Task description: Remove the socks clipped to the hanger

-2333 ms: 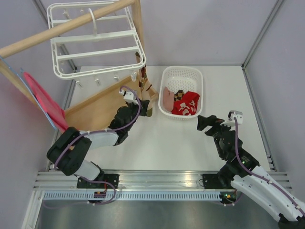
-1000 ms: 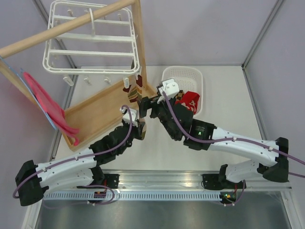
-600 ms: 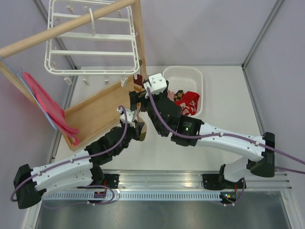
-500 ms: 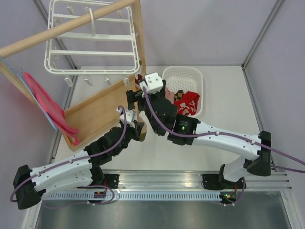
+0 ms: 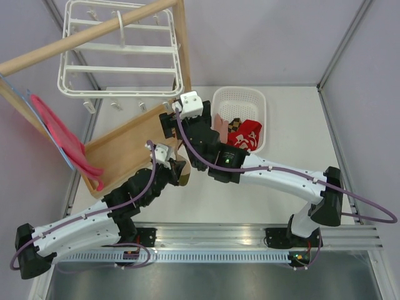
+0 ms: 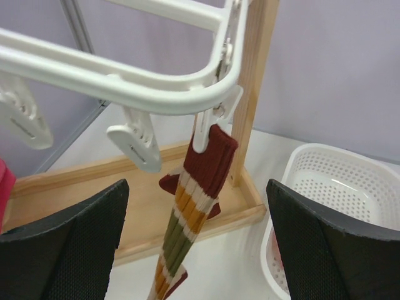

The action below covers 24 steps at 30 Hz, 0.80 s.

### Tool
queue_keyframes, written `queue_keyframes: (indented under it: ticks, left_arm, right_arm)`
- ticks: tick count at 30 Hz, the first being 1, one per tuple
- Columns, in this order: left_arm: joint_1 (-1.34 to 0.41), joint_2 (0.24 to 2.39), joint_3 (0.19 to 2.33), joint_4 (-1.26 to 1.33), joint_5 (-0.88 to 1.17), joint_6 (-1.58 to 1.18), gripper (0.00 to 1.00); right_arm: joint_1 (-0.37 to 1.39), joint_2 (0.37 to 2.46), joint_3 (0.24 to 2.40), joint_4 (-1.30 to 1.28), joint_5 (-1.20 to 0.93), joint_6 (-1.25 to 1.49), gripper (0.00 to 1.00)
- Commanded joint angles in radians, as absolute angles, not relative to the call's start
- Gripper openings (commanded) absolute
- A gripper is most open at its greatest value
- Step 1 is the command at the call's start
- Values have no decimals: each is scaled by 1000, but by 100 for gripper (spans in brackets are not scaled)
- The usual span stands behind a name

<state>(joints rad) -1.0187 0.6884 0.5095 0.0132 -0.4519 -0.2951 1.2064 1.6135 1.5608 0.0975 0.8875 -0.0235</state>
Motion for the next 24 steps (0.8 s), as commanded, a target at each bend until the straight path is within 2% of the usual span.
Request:
queue_keyframes:
  ticks: [1, 17, 24]
  left_arm:
    - [-1025, 667, 534, 6, -443, -313, 2]
    - [-1025, 657, 537, -18, -437, -308, 2]
    - [-1025, 657, 535, -20, -437, -305, 2]
  right_arm:
    - [1169, 1624, 1611, 101, 865, -23, 95]
    - [1089, 1680, 1663, 141, 750, -51, 94]
    - [1060, 1672, 1632, 201, 690, -3, 85]
